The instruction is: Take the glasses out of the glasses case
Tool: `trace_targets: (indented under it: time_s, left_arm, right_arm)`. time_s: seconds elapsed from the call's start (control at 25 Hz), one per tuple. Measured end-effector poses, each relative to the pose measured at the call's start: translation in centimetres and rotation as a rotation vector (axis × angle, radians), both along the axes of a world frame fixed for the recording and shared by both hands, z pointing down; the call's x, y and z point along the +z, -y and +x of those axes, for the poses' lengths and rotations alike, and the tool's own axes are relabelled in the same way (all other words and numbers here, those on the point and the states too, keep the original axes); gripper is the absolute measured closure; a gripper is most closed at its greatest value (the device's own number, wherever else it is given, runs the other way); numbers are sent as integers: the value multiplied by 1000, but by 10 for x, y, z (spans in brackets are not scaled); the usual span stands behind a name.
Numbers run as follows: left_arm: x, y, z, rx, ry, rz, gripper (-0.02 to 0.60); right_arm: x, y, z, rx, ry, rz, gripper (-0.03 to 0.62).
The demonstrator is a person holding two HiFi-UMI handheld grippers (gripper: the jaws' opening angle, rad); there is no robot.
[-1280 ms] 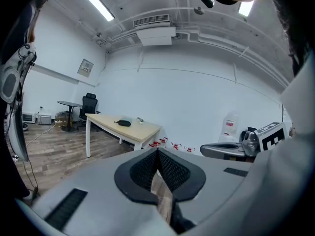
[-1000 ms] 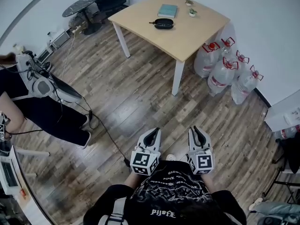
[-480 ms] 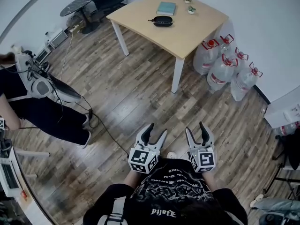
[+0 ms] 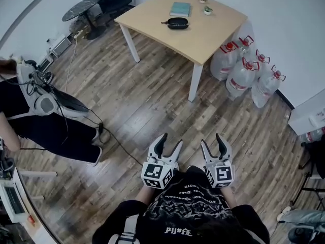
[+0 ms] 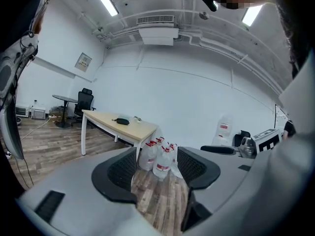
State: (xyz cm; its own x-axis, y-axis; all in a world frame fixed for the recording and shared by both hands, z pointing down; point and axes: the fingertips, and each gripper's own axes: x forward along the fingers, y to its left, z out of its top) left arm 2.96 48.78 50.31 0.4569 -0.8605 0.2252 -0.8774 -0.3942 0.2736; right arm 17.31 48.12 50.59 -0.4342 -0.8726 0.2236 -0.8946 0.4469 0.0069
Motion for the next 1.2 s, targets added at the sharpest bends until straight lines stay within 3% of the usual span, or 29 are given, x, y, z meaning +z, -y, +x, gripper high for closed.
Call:
trace_targets:
  time_s: [0.24, 0.4, 0.52, 1.0, 1.2]
  left_arm:
    - [26, 3, -14, -15, -63, -87, 318]
    - [39, 4, -15, 27, -35, -112, 318]
    - [42, 20, -27, 11, -17, -111, 318]
    - [35, 129, -28, -98, -2, -91, 318]
    - [27, 191, -8, -98, -15, -83, 318]
  right_arm:
    - [16, 0, -26, -46, -20, -44, 327]
    - [27, 12, -36, -58, -16, -65, 327]
    - [32, 30, -46, -79, -13, -68, 327]
    - [34, 157, -43, -181, -2, -65, 327]
    - [22, 222, -44, -255, 5, -35, 327]
